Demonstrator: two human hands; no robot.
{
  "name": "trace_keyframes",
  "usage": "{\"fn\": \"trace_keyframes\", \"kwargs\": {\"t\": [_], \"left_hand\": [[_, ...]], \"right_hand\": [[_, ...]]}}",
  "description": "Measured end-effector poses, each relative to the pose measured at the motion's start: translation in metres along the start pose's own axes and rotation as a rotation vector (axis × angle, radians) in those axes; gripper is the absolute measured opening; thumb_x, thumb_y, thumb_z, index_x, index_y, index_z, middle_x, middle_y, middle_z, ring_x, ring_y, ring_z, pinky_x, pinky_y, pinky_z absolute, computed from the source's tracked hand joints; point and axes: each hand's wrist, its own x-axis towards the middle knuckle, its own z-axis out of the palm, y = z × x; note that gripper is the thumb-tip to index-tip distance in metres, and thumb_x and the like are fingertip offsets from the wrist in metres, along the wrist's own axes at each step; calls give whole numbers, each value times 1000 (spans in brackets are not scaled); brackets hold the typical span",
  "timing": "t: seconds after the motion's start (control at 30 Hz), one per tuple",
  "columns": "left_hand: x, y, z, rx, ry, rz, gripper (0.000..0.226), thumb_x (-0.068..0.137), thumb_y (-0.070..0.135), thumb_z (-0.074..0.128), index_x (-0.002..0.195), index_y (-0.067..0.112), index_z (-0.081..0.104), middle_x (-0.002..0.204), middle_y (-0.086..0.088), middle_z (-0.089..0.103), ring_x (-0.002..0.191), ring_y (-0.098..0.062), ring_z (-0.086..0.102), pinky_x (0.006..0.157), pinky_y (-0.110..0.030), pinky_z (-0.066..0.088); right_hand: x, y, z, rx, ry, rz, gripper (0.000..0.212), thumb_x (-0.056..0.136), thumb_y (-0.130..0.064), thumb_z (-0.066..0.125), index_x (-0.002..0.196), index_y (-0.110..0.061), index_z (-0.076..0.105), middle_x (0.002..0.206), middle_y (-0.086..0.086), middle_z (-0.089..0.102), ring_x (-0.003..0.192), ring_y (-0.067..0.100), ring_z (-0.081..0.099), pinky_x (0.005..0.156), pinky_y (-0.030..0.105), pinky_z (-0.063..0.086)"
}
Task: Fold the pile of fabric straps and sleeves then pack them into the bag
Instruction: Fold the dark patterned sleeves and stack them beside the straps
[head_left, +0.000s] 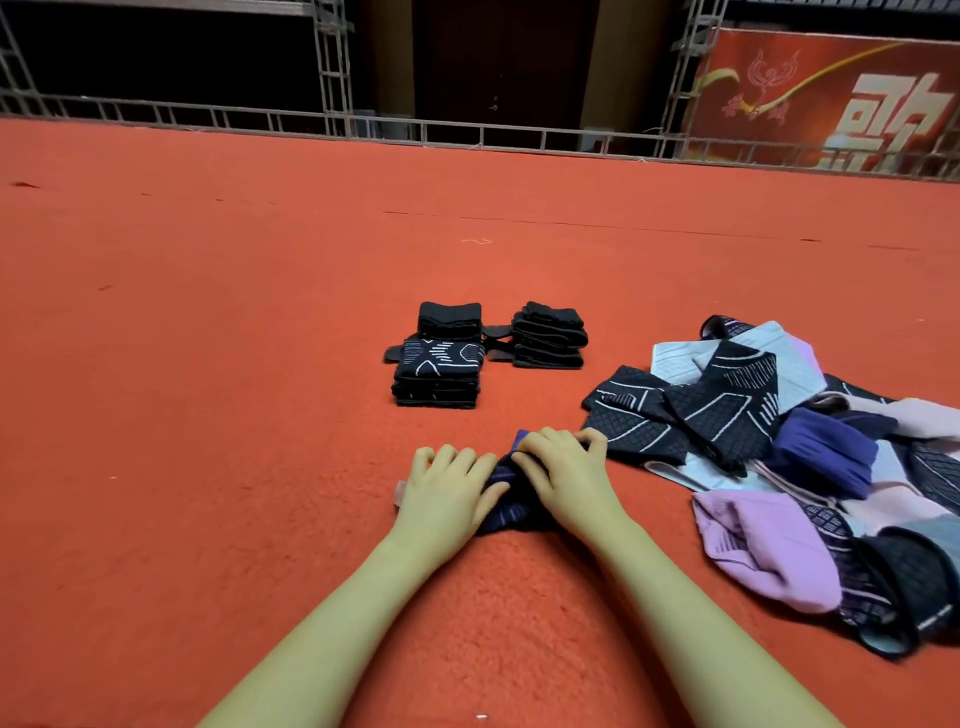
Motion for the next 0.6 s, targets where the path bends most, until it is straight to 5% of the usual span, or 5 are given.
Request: {"fn": "trace_keyframes", "kwargs": {"t": [0.17,0.33,0.6], "left_hand": [[4,9,-3,-123,118,-38,28,93,36,42,82,21,62,71,5,55,67,-19,52,68,-31,28],[2,0,-10,-193,201,-85,10,95,33,40,92,25,47,78,6,58,76,-15,45,70,-32,26],[10,-21,-6,-269,-10,-423,34,94,42,31,82,20,54,70,5,52,69,-24,51,68,-31,16]], "right_hand": [[5,3,-2,-140,130,246,24,90,-31,47,68,-22,52,63,-4,57,64,24,57,73,36,21],[10,22,-12,-134,98,550,23,97,-29,46,80,-18,58,79,5,67,87,29,58,81,39,20],[6,27,-8,-62,156,672,22,100,-28,43,97,-17,63,84,9,67,92,30,55,83,37,19]]}}
